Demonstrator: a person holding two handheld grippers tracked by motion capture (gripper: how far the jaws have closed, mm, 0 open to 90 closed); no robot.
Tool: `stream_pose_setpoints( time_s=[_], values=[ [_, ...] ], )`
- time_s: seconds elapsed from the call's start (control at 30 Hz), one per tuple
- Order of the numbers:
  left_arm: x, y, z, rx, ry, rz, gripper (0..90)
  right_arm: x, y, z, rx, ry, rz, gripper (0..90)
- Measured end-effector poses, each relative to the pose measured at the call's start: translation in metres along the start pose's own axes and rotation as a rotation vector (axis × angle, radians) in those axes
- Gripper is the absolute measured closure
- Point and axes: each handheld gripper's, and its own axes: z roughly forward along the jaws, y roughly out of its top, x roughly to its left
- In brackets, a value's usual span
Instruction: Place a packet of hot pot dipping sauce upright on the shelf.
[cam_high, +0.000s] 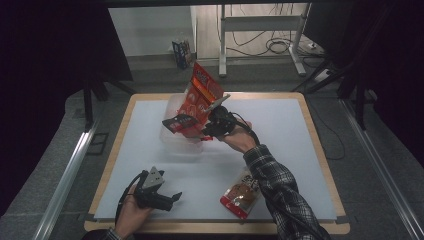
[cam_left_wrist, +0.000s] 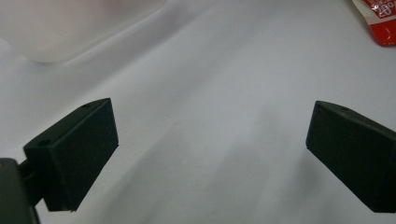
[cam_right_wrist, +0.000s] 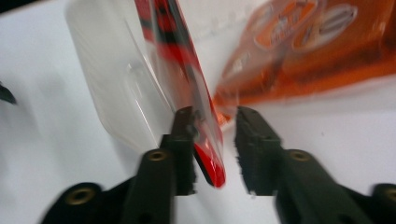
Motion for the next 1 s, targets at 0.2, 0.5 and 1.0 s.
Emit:
stream_pose_setpoints(
  time_s=[0.2,0.5,1.0],
  values=[
    [0.0,0.0,0.0,0.002,0.0,0.001,2.2,-0.001,-0.009,0.005,0.013,-0.012,-0.025,87.1],
    [0.0,0.0,-0.001,-0.008,-0.007,-0.016,2.2,0.007,-0.003,0.014,0.008,-0.027,-0.053,88.5],
    [0.0,0.0,-0.001,-0.002,-0.008,-0.011,2.2,0.013,0.007,0.029,-0.008,-0.009,-0.054,88.5]
  ],
)
